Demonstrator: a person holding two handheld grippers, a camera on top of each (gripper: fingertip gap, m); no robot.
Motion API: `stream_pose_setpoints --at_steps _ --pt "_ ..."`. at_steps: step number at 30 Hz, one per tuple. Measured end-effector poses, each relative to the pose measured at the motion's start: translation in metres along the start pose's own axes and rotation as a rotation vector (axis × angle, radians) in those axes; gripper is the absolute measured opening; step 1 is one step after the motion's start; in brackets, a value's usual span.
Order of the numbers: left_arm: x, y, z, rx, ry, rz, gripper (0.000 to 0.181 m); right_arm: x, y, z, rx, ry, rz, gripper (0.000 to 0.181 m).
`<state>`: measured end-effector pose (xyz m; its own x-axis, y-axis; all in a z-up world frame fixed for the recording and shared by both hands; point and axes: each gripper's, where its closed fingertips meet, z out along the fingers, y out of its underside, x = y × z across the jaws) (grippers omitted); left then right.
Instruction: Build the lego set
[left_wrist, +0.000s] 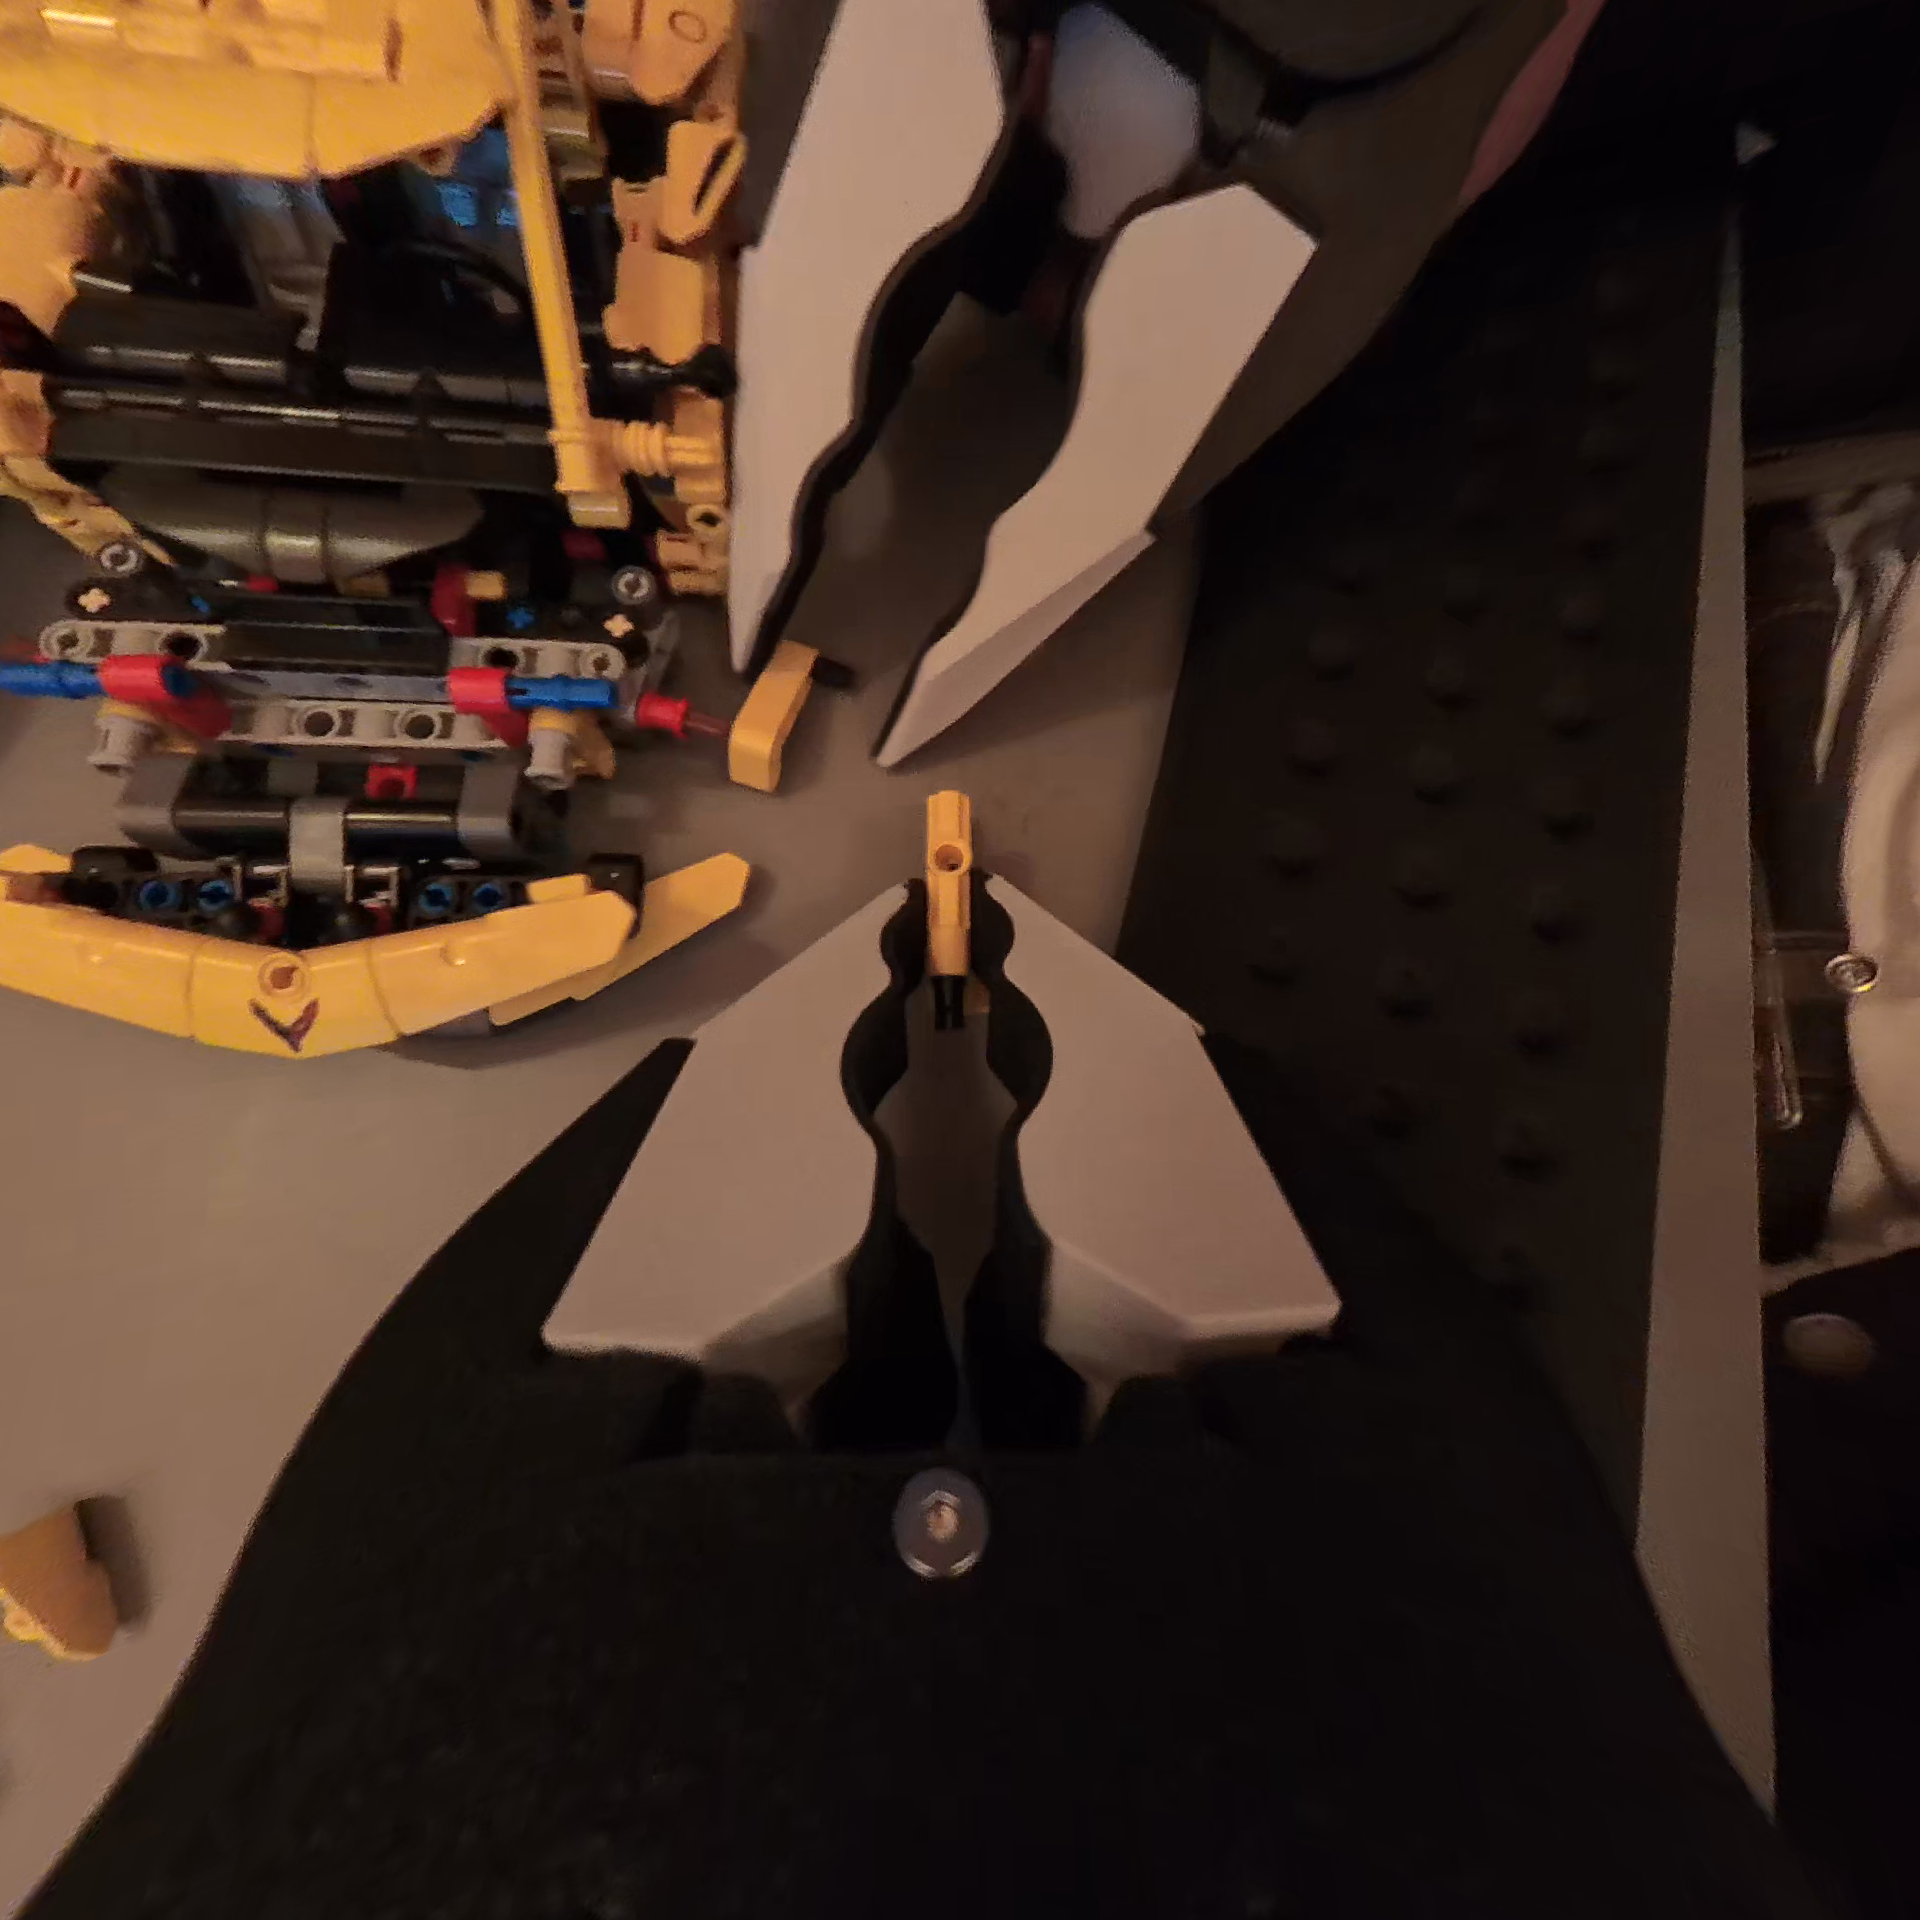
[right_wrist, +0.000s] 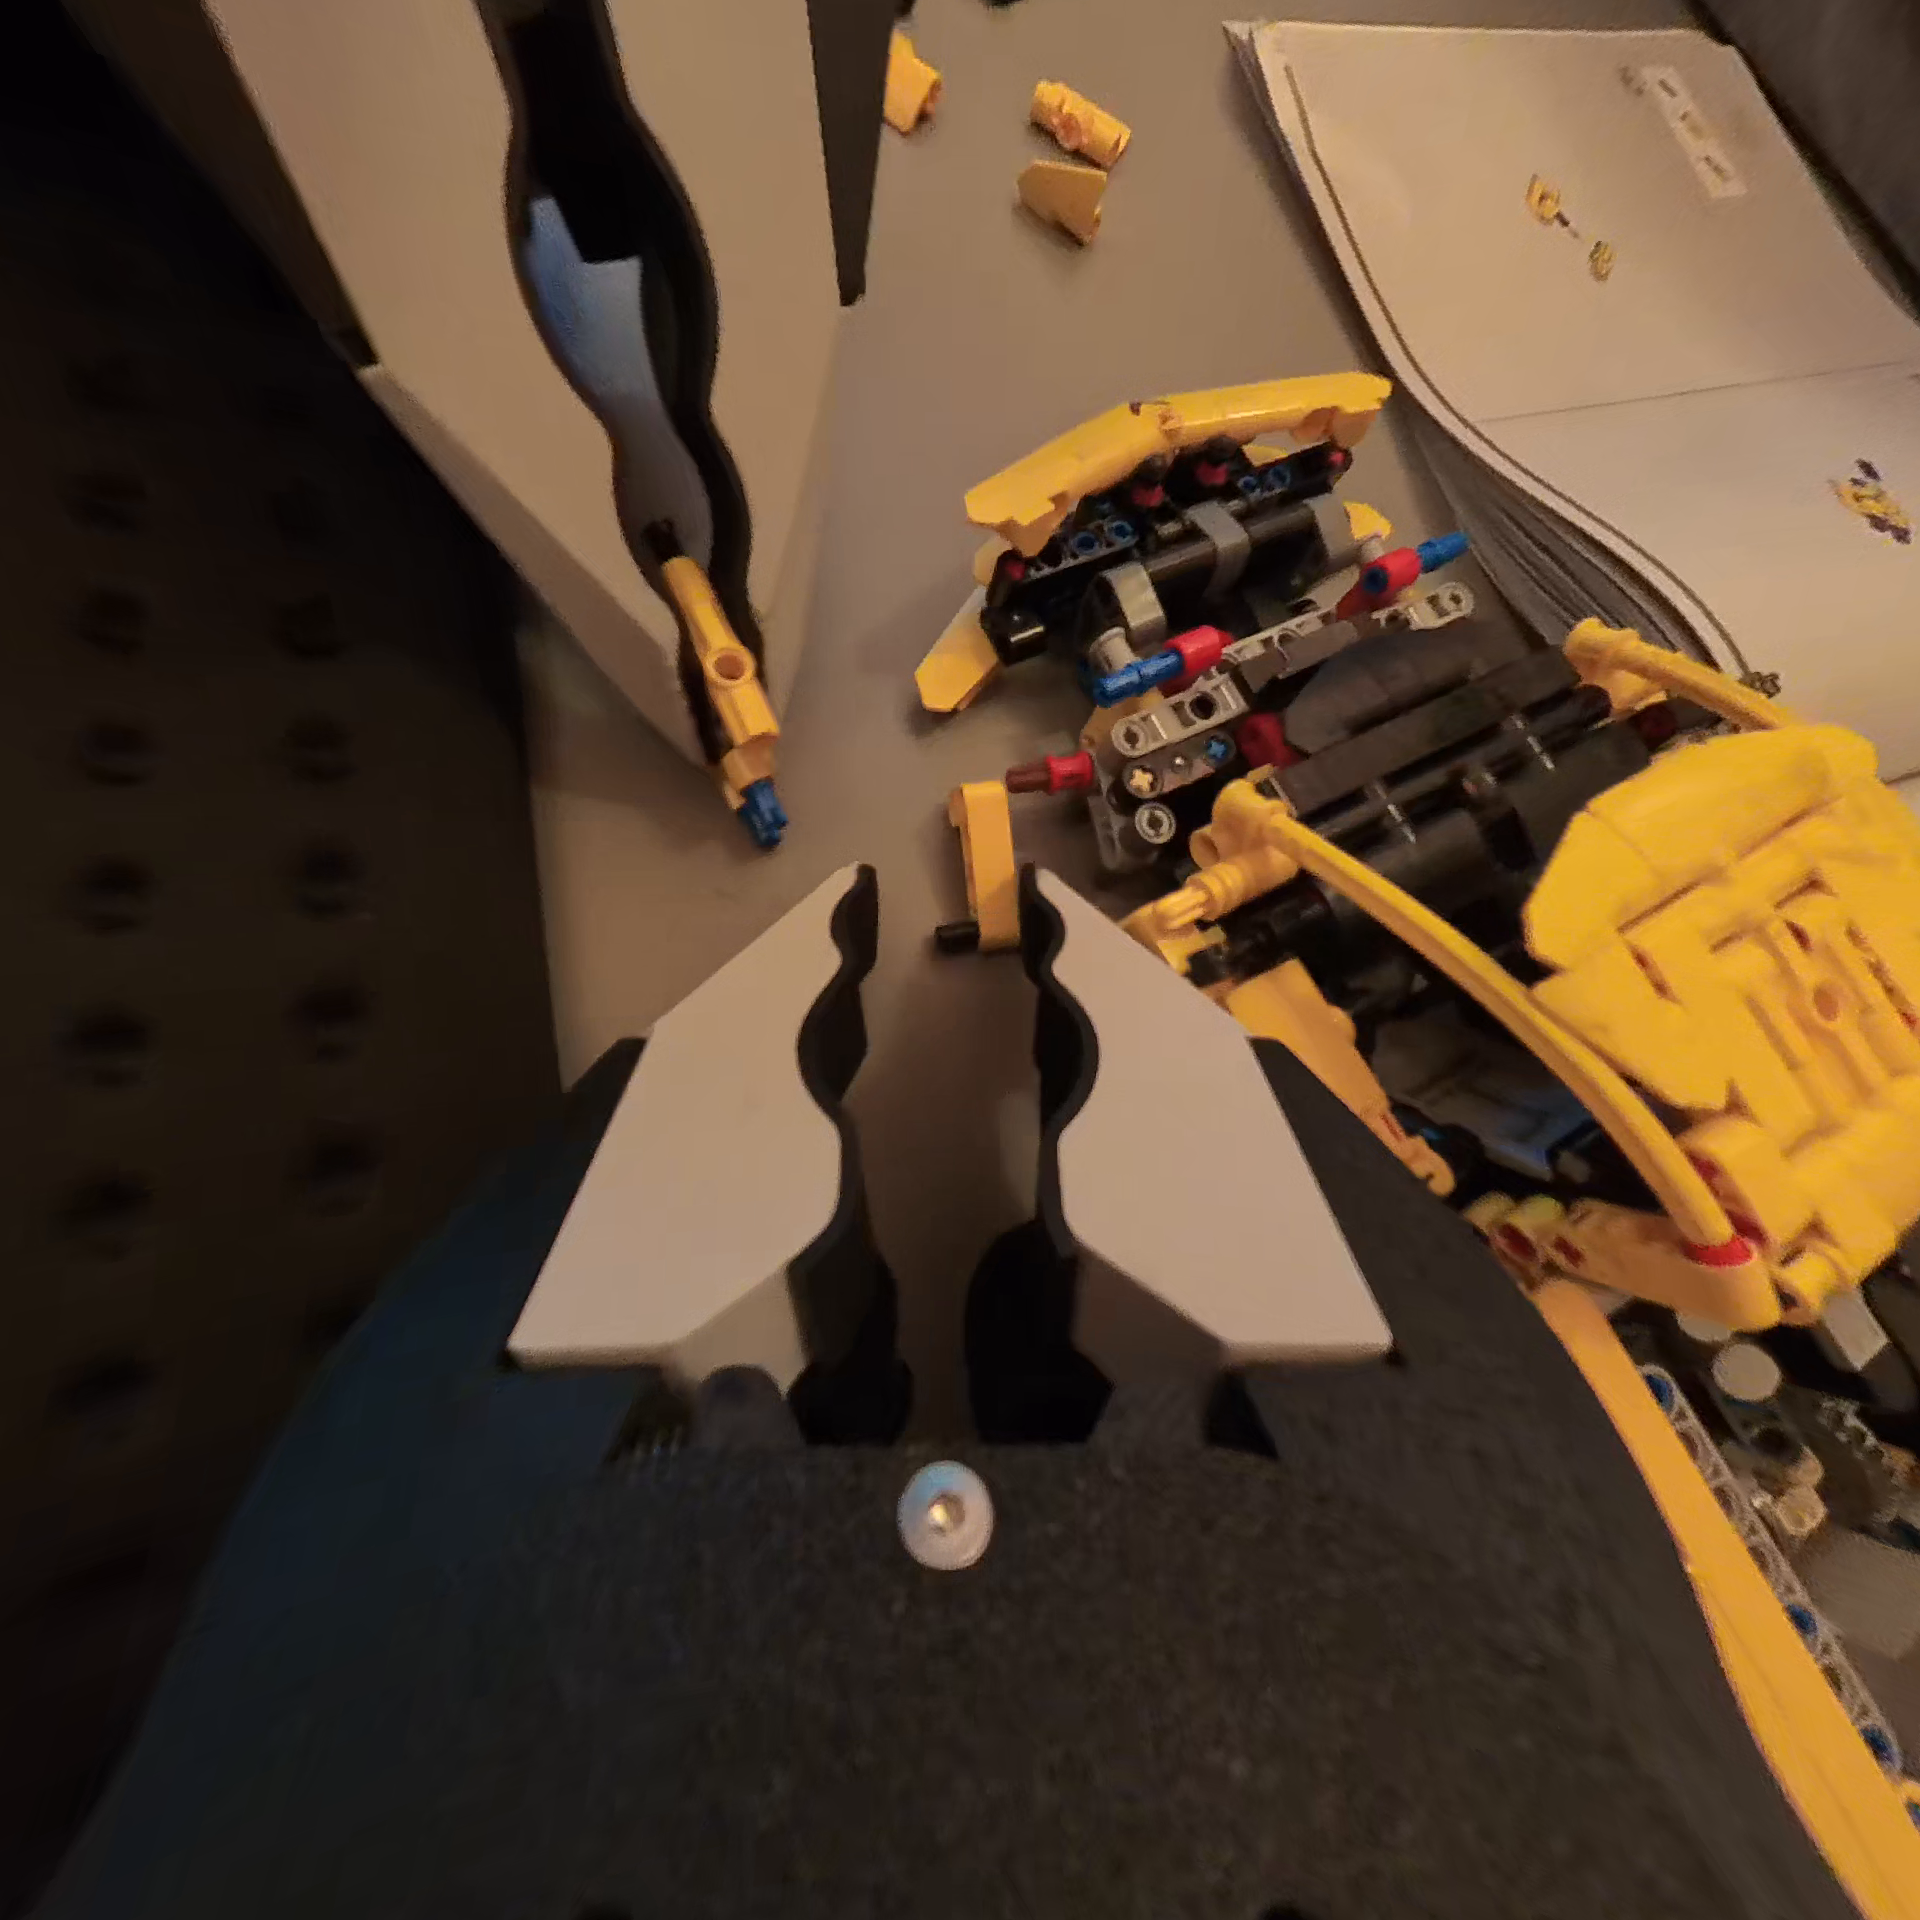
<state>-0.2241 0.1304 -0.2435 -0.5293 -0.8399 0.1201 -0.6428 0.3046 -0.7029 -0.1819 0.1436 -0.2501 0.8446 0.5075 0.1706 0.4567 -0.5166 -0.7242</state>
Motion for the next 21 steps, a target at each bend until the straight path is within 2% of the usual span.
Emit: stream_pose_setpoints --at_steps 3,5,8,9,11,14,17,21 --pt "0.005 0.005 0.001 -0.036 0.004 0.006 0.007 0.002 -0.003 0.004 0.002 0.011 0.005 0.023" --pt "0.002 0.005 0.001 -0.046 -0.017 -0.005 0.011 0.003 -0.003 0.005 -0.009 0.020 0.002 0.012" --pt "0.001 0.003 -0.007 -0.050 -0.041 -0.007 0.033 0.001 0.002 0.001 -0.049 0.009 0.034 0.007" --pt "0.003 -0.001 -0.012 -0.043 -0.045 0.002 0.035 -0.002 0.002 -0.002 -0.054 -0.019 0.058 0.007" --pt "0.002 -0.011 -0.022 -0.029 -0.124 0.077 0.036 -0.010 -0.007 -0.011 -0.015 -0.106 0.153 0.007" --pt "0.001 -0.033 -0.032 -0.036 -0.334 0.296 0.036 -0.026 -0.035 -0.032 0.073 -0.288 0.312 0.007" --pt "0.007 -0.054 -0.038 -0.040 -0.497 0.481 0.036 -0.037 -0.053 -0.050 0.105 -0.379 0.353 0.007" --pt "0.019 -0.065 -0.039 -0.018 -0.502 0.531 0.032 -0.041 -0.069 -0.076 0.153 -0.437 0.371 0.007"
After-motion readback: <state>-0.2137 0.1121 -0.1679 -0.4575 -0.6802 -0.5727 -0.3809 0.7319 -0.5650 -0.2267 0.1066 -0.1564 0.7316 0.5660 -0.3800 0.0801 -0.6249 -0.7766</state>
